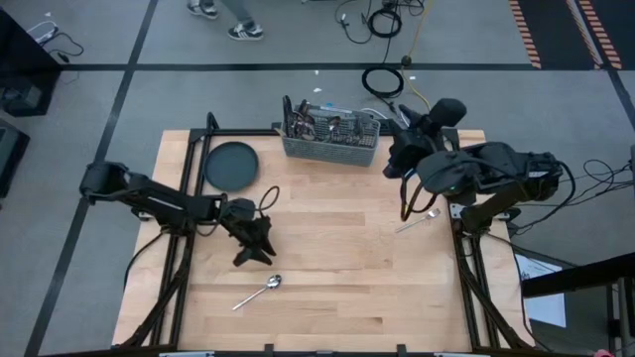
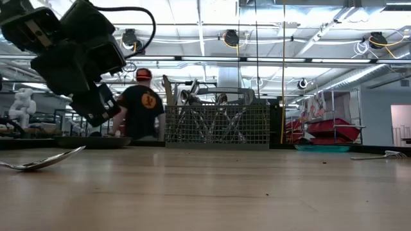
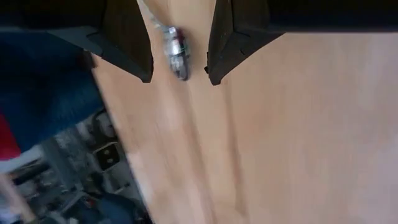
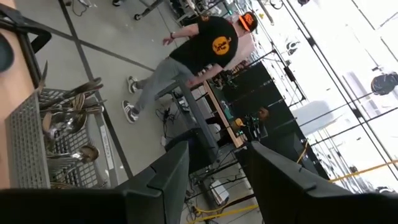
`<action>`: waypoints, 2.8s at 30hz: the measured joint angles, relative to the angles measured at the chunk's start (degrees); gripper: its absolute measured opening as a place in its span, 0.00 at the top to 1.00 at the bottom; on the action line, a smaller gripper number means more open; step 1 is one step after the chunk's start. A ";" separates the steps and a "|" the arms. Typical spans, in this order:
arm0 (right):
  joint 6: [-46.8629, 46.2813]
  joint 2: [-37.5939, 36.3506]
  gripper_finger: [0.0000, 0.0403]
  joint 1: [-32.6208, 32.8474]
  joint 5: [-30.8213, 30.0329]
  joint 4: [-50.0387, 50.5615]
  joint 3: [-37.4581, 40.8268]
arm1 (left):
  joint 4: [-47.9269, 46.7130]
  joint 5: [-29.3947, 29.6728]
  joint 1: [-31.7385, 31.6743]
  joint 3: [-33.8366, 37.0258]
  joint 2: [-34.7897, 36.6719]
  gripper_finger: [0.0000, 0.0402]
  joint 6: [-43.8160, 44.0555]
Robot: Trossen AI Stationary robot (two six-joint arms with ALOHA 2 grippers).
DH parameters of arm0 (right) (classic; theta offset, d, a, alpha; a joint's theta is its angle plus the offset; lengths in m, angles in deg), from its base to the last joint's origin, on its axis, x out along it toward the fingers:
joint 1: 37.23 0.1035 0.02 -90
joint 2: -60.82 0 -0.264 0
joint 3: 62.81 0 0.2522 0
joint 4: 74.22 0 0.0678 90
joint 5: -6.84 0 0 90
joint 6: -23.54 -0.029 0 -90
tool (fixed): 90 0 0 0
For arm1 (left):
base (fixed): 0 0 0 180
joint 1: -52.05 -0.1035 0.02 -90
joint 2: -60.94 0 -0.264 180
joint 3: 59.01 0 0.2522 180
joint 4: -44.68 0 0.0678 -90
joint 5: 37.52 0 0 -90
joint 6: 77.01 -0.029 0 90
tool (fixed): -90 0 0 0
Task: Sort silverware
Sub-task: Put the spoon into the silverware basket
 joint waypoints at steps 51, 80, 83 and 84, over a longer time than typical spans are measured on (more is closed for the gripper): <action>-1.90 0.26 0.62 2.82 -0.07 -0.81 -0.02 | 21.38 2.10 8.72 -0.26 -25.03 0.69 -3.94; -1.44 0.26 0.62 2.82 -0.07 -0.81 -0.02 | 23.58 1.42 9.36 -0.28 -27.74 0.72 -7.42; -0.21 0.26 0.62 2.82 -0.07 -0.81 -0.02 | 23.20 1.41 10.14 -0.28 -27.74 0.83 -8.45; 0.19 0.26 0.62 2.82 -0.05 -0.82 -0.02 | 23.19 1.43 10.45 -0.26 -27.74 0.88 -8.68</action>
